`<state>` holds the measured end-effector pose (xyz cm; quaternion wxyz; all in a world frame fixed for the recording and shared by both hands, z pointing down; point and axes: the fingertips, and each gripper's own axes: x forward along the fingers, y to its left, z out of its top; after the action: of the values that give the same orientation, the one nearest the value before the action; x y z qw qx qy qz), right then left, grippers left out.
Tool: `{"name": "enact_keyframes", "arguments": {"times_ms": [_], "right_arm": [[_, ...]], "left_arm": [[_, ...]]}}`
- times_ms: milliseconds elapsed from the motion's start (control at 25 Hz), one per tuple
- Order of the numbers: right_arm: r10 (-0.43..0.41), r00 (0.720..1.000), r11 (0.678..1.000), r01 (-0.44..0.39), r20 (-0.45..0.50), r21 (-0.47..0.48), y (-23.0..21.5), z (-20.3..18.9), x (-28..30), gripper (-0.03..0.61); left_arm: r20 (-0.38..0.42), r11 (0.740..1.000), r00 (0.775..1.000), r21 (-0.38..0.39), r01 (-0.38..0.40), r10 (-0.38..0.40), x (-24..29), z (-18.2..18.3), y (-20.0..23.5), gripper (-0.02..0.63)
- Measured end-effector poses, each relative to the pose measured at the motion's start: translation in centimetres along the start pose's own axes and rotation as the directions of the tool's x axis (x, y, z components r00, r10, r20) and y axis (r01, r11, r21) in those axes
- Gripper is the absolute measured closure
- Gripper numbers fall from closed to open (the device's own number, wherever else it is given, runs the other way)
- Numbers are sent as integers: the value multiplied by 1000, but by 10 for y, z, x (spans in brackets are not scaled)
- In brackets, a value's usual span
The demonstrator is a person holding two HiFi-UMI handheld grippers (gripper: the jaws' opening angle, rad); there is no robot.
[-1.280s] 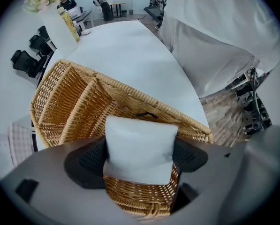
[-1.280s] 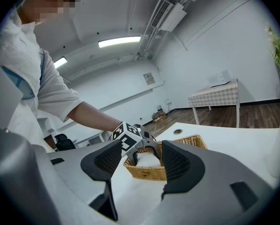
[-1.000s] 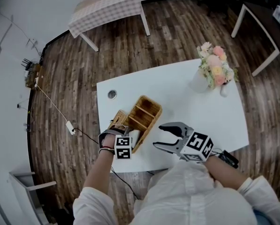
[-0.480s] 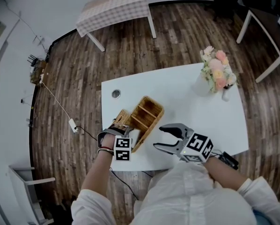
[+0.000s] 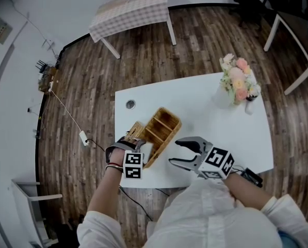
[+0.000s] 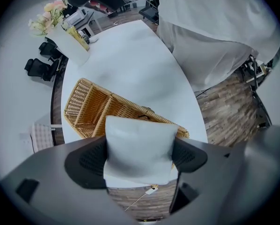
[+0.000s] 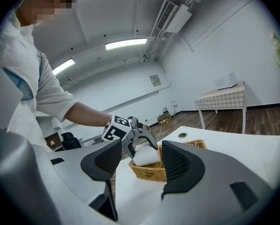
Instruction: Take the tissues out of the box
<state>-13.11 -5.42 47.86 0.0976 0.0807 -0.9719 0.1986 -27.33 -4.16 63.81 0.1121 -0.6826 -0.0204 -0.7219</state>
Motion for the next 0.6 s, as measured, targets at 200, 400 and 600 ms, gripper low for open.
{"name": "enact_keyframes", "arguments": {"times_ms": [200, 400, 600], "right_arm": [[11, 1000, 1000, -11, 4, -12, 2, 1, -3, 310], [21, 1000, 1000, -21, 5, -18, 2, 2, -6, 310], [26, 1000, 1000, -25, 11, -18, 2, 4, -11, 310]], "left_arm": [[8, 999, 999, -32, -36, 36, -13, 4, 5, 201], [36, 995, 997, -78, -66, 69, -20, 15, 12, 201], [97, 982, 989, -163, -91, 107, -29, 33, 23, 201]]}}
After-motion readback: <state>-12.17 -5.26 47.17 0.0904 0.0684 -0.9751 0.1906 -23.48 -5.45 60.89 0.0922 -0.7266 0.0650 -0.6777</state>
